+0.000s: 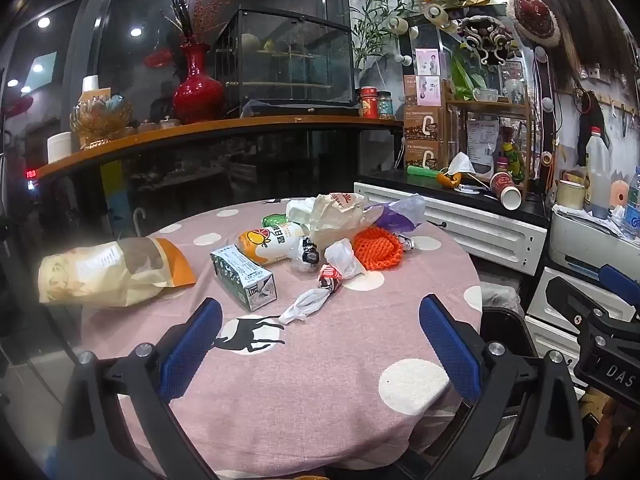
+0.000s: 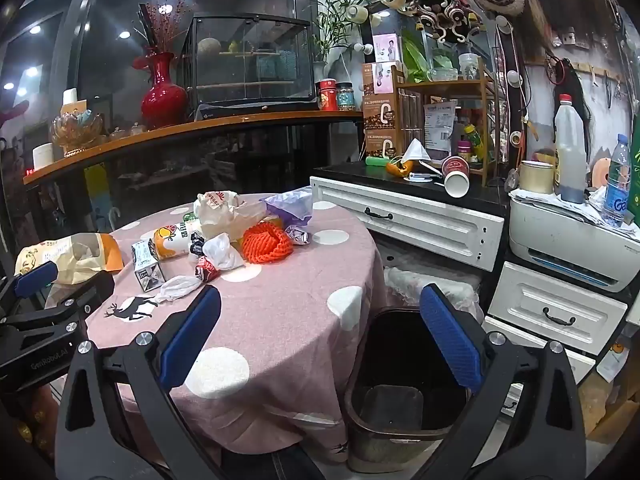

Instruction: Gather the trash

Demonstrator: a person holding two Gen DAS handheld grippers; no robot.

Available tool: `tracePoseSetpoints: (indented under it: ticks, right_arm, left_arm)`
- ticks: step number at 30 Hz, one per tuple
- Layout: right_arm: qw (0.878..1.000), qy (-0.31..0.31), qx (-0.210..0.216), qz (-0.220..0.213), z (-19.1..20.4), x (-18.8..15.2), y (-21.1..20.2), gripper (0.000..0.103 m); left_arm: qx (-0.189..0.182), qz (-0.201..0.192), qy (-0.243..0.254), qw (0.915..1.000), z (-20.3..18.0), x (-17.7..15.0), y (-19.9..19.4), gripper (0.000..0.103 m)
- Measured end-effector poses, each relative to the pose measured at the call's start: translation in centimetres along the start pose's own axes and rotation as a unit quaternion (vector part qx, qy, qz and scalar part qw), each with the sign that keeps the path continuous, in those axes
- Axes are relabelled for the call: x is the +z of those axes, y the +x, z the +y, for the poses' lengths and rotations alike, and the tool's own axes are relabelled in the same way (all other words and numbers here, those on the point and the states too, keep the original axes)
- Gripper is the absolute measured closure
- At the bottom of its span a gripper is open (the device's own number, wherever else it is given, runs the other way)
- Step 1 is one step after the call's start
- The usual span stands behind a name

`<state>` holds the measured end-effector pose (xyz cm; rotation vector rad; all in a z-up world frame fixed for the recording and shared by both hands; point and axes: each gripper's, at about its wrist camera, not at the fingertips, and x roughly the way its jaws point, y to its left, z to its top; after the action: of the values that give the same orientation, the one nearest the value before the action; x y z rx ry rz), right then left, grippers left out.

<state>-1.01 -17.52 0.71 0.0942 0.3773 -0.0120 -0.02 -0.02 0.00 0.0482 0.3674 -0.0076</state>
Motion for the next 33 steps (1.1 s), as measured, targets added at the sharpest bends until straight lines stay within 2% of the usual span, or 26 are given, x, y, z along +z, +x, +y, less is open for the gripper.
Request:
tracePoseSetpoints:
  ticks: [33]
  right_arm:
    - [1.0, -0.002, -0.001, 0.001, 0.01, 0.09, -0.09, 0.005]
  left_arm:
    - [0.0, 0.002, -0.002, 1.0, 0.1, 0.11, -0.28, 0.005]
